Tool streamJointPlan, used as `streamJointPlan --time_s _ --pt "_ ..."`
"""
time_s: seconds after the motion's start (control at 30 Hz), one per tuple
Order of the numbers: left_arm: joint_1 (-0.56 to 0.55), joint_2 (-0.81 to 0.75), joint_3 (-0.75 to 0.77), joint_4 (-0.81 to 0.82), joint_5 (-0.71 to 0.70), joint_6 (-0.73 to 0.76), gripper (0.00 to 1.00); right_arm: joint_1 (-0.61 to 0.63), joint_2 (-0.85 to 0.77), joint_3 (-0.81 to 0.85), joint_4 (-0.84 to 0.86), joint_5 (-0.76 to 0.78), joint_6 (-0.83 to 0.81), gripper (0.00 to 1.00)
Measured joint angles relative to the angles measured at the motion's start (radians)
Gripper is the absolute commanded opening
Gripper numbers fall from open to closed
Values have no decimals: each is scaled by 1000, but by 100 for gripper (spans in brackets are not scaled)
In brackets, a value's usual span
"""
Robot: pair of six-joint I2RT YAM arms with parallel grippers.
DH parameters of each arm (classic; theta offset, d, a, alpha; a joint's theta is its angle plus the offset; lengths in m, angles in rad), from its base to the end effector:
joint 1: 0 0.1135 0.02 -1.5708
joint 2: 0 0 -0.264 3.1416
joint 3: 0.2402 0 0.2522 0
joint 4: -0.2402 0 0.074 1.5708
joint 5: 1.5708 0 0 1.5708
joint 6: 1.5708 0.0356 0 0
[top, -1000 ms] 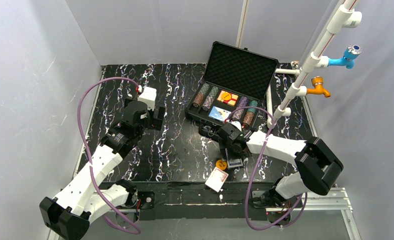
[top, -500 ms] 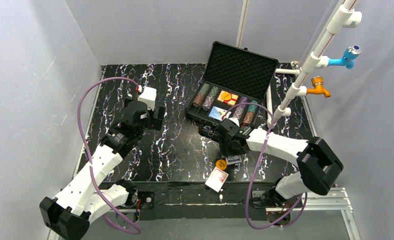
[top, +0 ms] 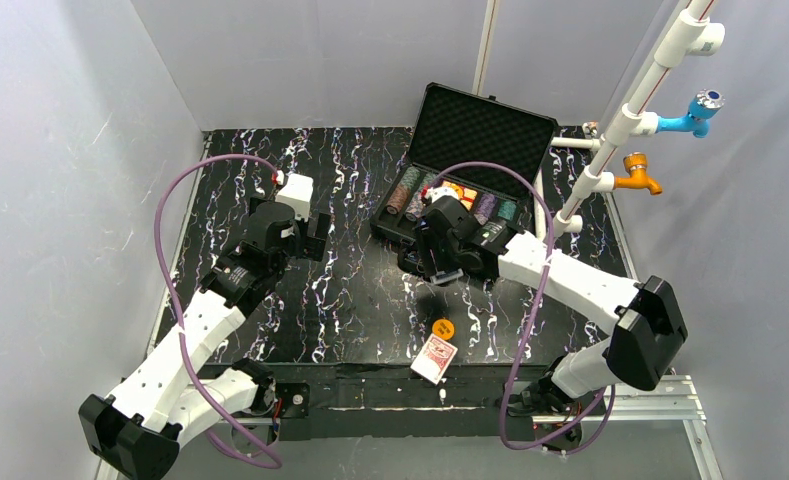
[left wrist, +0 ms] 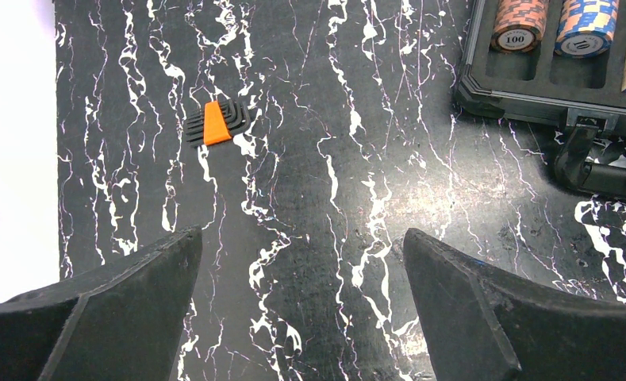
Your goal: Pack up texas hold em set
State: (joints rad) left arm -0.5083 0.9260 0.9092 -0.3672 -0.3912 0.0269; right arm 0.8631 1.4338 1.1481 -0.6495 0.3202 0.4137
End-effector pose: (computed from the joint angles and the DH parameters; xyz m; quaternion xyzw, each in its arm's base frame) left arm 0.1869 -0.0886 0.3403 0.1102 0.8130 0.0257 0.5711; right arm 0.2035 0.2206 0.2768 -0.1604 0.9253 0.0622 0.3380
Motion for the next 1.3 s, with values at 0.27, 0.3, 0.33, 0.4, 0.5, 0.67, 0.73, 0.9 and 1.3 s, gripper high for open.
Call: streamJointPlan --time_s 0.27,0.3,0.33,0.4,0.5,0.67,0.73,0.9,1.3 --pt "0 -11 0 0 3 1 98 -13 21 131 13 22 -170 50" --pt "0 -12 0 0 3 1 98 -21 30 160 13 16 -201 50" --pt "0 -13 0 0 3 2 98 -30 37 181 15 10 -227 50" --pt "0 -16 0 0 3 4 98 -60 55 237 13 -11 -283 49" --pt "0 -21 0 0 3 7 98 -119 79 328 11 -58 -370 49" --pt "0 -27 -2 1 5 8 98 -177 92 405 24 -111 -492 45" --pt "0 -28 -2 1 6 8 98 -188 107 430 24 -134 -533 45" --pt "0 -30 -5 1 6 8 98 -228 201 525 7 -222 -644 50" --pt "-6 -32 -19 6 6 19 98 -303 479 711 -166 -436 -889 51"
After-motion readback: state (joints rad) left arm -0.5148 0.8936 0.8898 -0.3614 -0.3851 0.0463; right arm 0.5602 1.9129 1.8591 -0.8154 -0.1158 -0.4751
